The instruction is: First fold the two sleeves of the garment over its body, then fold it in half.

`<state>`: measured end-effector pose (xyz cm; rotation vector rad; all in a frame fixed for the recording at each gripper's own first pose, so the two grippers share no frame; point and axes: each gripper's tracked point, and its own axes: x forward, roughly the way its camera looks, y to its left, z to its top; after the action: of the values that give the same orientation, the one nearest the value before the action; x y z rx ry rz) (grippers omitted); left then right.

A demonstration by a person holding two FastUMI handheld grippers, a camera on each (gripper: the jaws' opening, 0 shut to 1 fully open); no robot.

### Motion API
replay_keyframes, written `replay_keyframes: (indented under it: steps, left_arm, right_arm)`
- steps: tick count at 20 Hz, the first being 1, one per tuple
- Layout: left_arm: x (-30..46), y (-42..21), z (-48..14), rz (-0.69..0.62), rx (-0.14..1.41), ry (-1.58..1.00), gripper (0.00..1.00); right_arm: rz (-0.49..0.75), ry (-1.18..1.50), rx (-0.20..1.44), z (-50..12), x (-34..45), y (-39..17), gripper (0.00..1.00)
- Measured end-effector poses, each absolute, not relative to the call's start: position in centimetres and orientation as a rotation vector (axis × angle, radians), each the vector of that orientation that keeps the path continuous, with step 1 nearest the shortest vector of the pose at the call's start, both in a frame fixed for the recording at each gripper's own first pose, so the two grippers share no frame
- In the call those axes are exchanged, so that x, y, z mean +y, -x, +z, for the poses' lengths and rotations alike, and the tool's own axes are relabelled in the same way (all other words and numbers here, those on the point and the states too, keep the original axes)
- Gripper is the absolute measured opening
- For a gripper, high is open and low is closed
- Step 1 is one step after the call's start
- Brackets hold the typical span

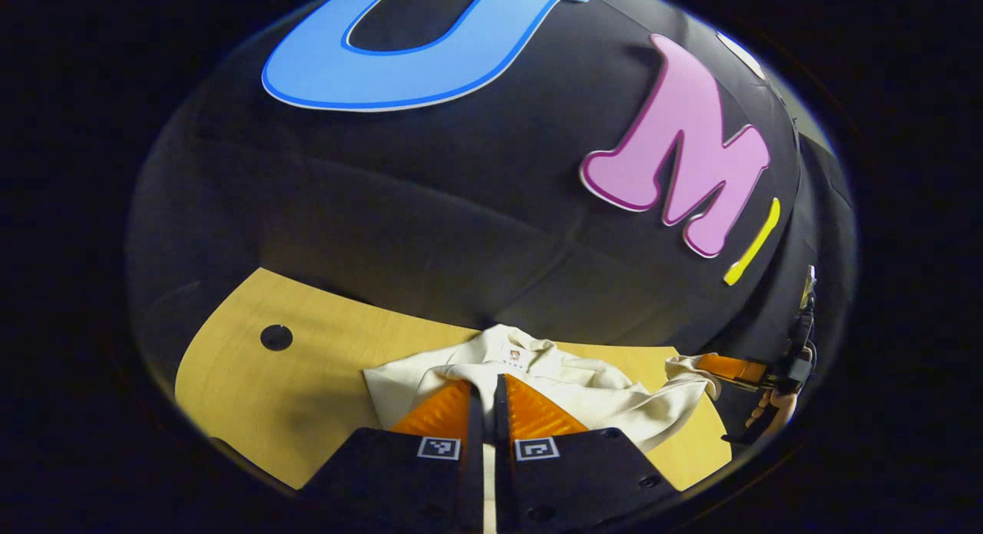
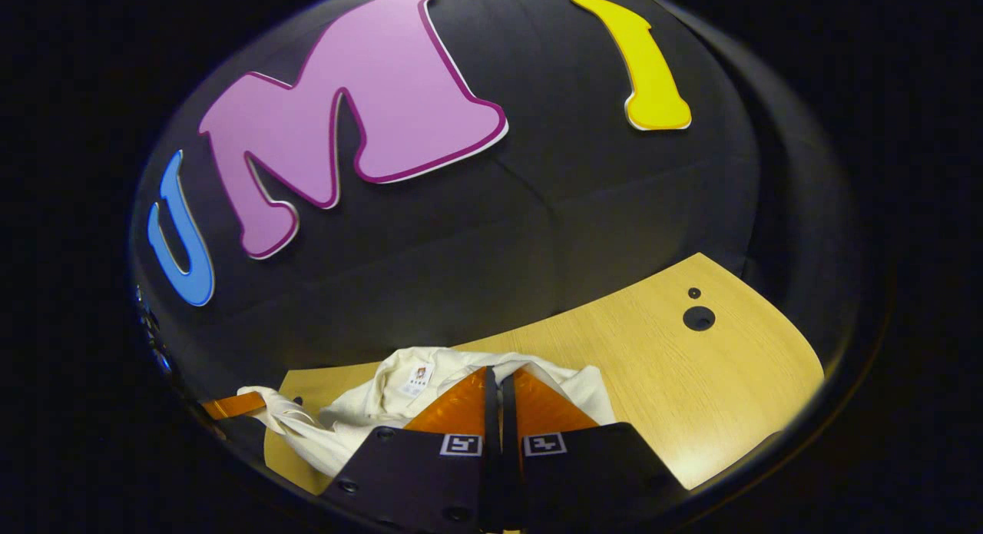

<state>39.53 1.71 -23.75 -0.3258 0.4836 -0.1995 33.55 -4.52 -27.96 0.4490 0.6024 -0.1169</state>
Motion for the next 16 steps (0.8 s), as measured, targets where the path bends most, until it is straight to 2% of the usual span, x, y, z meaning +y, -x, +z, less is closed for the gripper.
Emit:
replay_keyframes:
  steps: [3,5,6,7,8,9,10,12,14,16]
  left_arm:
    - [2.5,-42.8,-28.5,-0.164,0.509,0.321,0.16]
    - [2.0,-44.2,-30.8,-0.139,0.532,0.297,0.18]
    - [2.4,-44.5,-31.6,-0.115,0.528,0.262,0.29]
    - [2.7,-44.9,-31.7,-0.096,0.511,0.232,0.38]
    - [3.0,-44.9,-31.5,-0.088,0.49,0.196,0.72]
    - [2.8,-45.1,-30.5,-0.09,0.458,0.179,0.88]
    - [2.4,-44.8,-29.6,-0.097,0.422,0.164,0.98]
    - [2.1,-43.8,-27.3,-0.088,0.361,0.132,0.96]
    - [1.7,-42.2,-25.2,-0.076,0.312,0.093,0.96]
    - [0.6,-39.7,-22.4,-0.075,0.252,0.075,0.96]
  right_arm:
    - [-0.117,-0.38,0.621,-31.3,-3.9,-36.9,0.07]
    - [-0.116,-0.321,0.629,-33.5,-3.3,-38.0,0.17]
    - [-0.112,-0.291,0.618,-34.2,-3.2,-38.4,0.28]
    - [-0.102,-0.262,0.605,-34.4,-3.0,-38.6,0.31]
    - [-0.088,-0.219,0.587,-34.1,-3.0,-38.5,0.44]
    - [-0.081,-0.184,0.547,-33.6,-2.8,-38.7,0.31]
    - [-0.072,-0.153,0.521,-32.9,-2.9,-38.5,0.52]
    - [-0.07,-0.103,0.486,-31.6,-3.1,-37.4,0.77]
    - [-0.066,-0.092,0.437,-30.0,-2.5,-36.1,0.93]
    - [-0.081,-0.063,0.4,-28.2,-3.0,-34.1,0.98]
